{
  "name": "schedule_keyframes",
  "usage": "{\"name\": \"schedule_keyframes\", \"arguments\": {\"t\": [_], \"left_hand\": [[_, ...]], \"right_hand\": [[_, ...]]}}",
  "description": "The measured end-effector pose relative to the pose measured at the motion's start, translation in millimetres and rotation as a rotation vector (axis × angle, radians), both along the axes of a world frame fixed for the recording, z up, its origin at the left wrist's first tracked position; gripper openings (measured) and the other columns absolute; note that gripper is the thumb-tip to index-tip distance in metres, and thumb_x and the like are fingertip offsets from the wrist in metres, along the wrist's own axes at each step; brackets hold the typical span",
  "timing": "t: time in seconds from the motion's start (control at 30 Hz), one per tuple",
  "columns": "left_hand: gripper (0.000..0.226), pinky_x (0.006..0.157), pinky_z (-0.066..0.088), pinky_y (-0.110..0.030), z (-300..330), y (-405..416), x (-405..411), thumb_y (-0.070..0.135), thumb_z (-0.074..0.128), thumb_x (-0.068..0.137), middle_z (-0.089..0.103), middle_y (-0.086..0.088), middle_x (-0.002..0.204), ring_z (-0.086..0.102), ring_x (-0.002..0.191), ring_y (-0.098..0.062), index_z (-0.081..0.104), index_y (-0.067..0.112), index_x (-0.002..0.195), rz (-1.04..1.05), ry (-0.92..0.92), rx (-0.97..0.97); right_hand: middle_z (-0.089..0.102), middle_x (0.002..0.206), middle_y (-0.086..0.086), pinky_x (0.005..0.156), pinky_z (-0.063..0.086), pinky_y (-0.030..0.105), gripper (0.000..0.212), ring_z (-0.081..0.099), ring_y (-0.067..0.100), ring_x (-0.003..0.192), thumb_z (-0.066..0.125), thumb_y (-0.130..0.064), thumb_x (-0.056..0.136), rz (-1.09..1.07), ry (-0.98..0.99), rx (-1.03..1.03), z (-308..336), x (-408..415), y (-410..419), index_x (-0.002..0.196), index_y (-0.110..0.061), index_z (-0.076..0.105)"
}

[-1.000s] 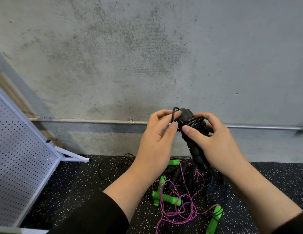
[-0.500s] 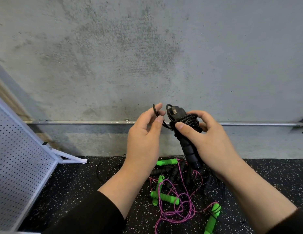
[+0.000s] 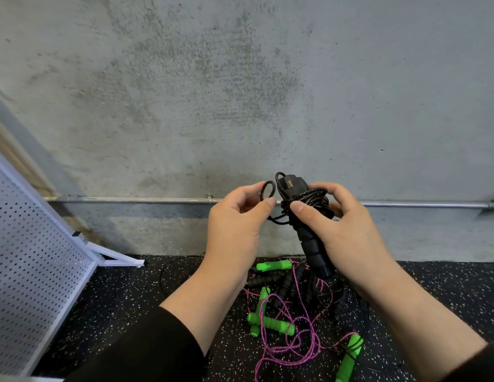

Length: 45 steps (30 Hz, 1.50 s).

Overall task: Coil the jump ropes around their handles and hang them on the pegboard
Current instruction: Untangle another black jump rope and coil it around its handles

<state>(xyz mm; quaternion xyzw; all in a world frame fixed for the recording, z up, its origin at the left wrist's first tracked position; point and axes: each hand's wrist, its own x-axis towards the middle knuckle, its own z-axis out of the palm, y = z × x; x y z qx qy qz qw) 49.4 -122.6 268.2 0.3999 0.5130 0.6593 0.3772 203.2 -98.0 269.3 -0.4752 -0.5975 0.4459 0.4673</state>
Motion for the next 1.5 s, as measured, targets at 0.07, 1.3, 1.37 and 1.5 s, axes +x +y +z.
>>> {"name": "schedule_keyframes", "arguments": {"t": [0.07, 1.3, 1.37, 1.5], "left_hand": [[0.022, 0.069, 0.048, -0.012, -1, 1, 0, 0.003, 0.073, 0.089, 0.067, 0.017, 0.071, 0.057, 0.066, 0.003, 0.077, 0.022, 0.099, 0.013, 0.006, -0.029], [0.021, 0.070, 0.057, -0.042, 5, 3, -21, 0.012, 0.068, 0.087, 0.067, -0.002, 0.066, 0.068, 0.063, -0.023, 0.061, 0.030, 0.079, -0.139, 0.711, -0.215], [0.013, 0.070, 0.047, -0.035, 7, 0, -22, 0.023, 0.072, 0.089, 0.063, 0.006, 0.076, 0.060, 0.075, -0.019, 0.065, 0.032, 0.082, -0.086, 0.998, -0.166], [0.004, 0.073, 0.044, -0.035, 12, -3, -26, 0.020, 0.074, 0.084, 0.052, 0.009, 0.086, 0.053, 0.085, -0.014, 0.072, 0.023, 0.083, -0.049, 1.130, -0.067]], "right_hand": [[0.075, 0.090, -0.010, 0.076, 0.056, 0.031, 0.033, 0.071, 0.011, 0.079, 0.080, -0.040, 0.080, 0.009, -0.015, 0.007, -1, -2, -1, 0.109, -0.035, 0.065], [0.056, 0.119, -0.022, 0.094, 0.050, 0.036, 0.060, 0.057, 0.005, 0.109, 0.072, -0.068, 0.070, 0.133, -0.761, 0.211, -4, 11, 0, 0.123, -0.054, 0.048], [0.057, 0.119, -0.024, 0.092, 0.050, 0.036, 0.059, 0.057, 0.005, 0.108, 0.072, -0.069, 0.070, 0.149, -0.781, 0.205, -5, 11, 1, 0.122, -0.055, 0.048], [0.060, 0.112, -0.021, 0.088, 0.053, 0.038, 0.058, 0.059, 0.006, 0.104, 0.071, -0.070, 0.070, 0.190, -0.850, 0.152, -4, 6, 0, 0.120, -0.055, 0.048]]}}
